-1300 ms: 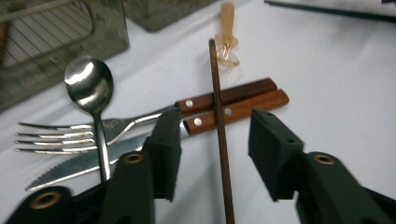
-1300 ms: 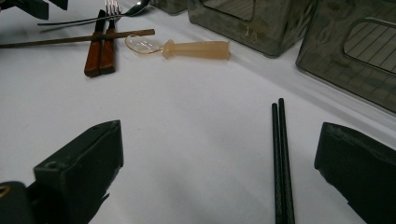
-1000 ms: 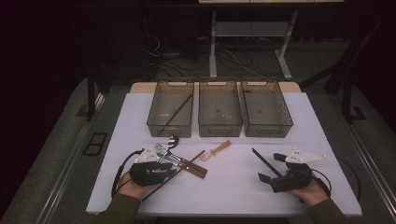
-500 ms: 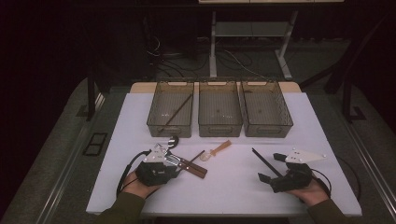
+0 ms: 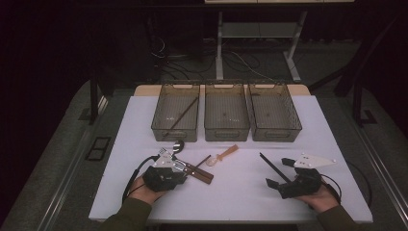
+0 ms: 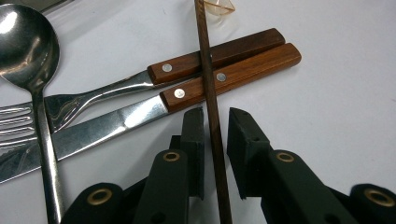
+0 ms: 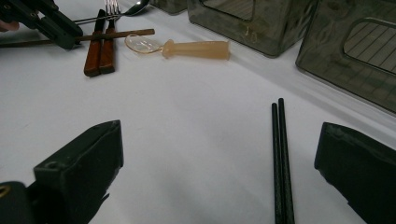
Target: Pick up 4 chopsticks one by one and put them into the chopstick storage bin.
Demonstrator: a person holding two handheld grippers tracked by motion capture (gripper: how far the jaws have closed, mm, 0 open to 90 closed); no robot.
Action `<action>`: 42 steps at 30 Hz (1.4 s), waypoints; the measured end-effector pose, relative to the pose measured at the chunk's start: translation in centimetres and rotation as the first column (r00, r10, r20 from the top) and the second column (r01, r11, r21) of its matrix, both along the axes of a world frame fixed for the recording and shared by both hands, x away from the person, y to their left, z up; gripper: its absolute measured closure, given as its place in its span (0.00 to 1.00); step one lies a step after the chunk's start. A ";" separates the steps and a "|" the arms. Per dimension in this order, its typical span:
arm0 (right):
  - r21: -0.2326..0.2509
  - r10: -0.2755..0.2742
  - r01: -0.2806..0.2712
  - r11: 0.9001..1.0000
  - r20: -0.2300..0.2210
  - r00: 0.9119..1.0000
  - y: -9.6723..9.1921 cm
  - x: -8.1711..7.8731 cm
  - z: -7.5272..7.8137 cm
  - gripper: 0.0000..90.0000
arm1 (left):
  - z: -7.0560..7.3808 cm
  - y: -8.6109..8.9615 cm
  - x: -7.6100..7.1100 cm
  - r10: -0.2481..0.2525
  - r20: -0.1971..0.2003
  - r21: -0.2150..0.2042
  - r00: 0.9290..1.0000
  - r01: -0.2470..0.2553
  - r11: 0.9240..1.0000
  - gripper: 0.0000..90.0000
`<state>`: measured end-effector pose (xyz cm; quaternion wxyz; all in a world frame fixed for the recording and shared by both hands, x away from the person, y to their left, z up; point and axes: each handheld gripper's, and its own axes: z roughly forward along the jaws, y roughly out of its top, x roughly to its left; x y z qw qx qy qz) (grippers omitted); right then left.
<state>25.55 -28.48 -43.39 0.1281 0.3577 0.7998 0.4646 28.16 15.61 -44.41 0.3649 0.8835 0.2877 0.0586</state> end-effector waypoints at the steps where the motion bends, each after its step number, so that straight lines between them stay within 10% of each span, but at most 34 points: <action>1: -0.001 0.001 -0.001 1.000 0.004 1.000 0.0 0.0 0.0 0.02 | 0.0 -0.1 -0.1 0.006 -0.005 -0.001 1.000 -0.006 1.000 0.85; 10: -0.002 0.001 -0.001 1.000 0.002 1.000 0.0 0.0 0.0 0.02 | 0.2 -0.7 -0.3 -0.006 0.040 0.064 0.999 0.003 0.998 0.89; 42: 0.006 -0.004 0.004 1.000 0.000 1.000 0.1 0.0 0.0 0.02 | 1.1 -0.1 -0.3 0.051 0.015 0.013 0.999 -0.051 0.999 0.94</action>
